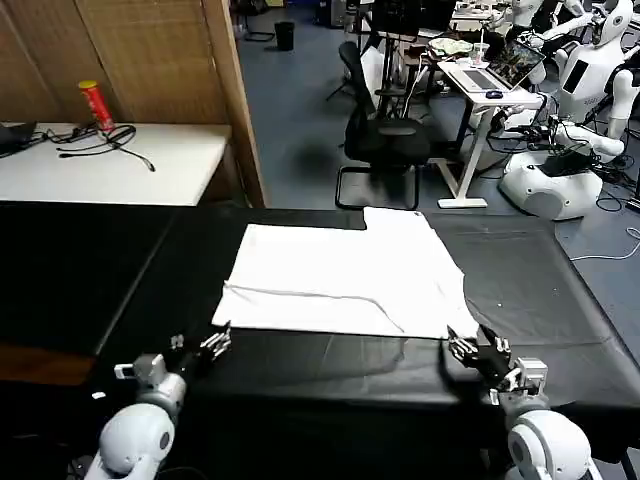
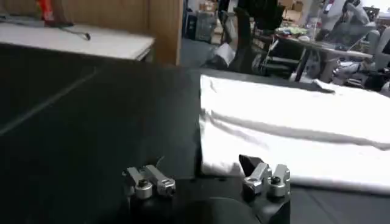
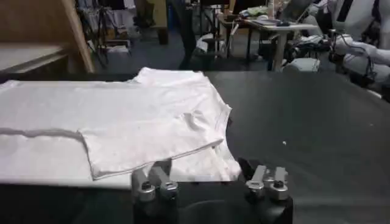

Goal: Fold and organize the clothes.

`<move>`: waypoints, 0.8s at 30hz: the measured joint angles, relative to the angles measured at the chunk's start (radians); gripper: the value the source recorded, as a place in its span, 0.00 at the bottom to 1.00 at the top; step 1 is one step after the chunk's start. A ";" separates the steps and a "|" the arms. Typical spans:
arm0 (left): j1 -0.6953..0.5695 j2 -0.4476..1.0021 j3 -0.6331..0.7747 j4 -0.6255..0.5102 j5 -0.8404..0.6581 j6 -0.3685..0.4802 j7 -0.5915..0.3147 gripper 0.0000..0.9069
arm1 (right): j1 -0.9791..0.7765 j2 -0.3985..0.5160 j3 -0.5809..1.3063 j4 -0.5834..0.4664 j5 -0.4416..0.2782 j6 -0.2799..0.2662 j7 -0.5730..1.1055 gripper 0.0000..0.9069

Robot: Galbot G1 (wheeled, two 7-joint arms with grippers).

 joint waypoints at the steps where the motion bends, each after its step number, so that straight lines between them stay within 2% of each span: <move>1: 0.001 0.000 -0.001 0.001 0.001 -0.001 0.001 0.75 | 0.000 0.001 0.000 -0.004 0.001 0.000 0.000 0.55; 2: 0.002 0.000 -0.001 0.002 0.002 -0.001 0.001 0.72 | 0.001 0.003 0.000 -0.007 0.004 0.000 0.000 0.54; 4: 0.003 0.000 -0.001 0.005 0.003 -0.002 0.004 0.60 | 0.003 0.008 -0.002 -0.015 0.009 0.000 0.000 0.45; 5: 0.003 -0.001 -0.001 0.007 0.004 -0.002 0.006 0.43 | 0.003 0.011 -0.004 -0.018 0.010 0.000 0.000 0.37; 6: 0.003 -0.001 -0.001 0.009 0.005 -0.002 0.008 0.18 | 0.002 0.013 -0.004 -0.020 0.010 0.000 0.000 0.28; 7: 0.002 -0.001 -0.001 0.011 0.005 -0.002 0.010 0.16 | 0.000 0.016 -0.005 -0.020 0.011 0.000 -0.001 0.22; 8: 0.002 -0.001 0.000 0.013 0.005 -0.002 0.012 0.14 | -0.001 0.017 -0.005 -0.020 0.011 0.000 -0.001 0.19; 9: 0.001 -0.001 0.001 0.014 0.005 -0.002 0.015 0.05 | -0.003 0.018 -0.005 -0.019 0.011 0.000 -0.001 0.12; 10: 0.000 -0.001 0.002 0.015 0.004 -0.002 0.018 0.01 | -0.004 0.018 -0.005 -0.018 0.011 0.000 -0.001 0.11; 17: -0.003 0.001 0.009 0.012 -0.011 0.010 0.028 0.00 | -0.015 0.003 -0.006 0.004 0.017 -0.011 0.021 0.08; 24: 0.041 0.022 0.005 -0.046 0.000 0.050 -0.011 0.00 | -0.059 -0.035 0.003 0.065 0.067 -0.072 0.051 0.08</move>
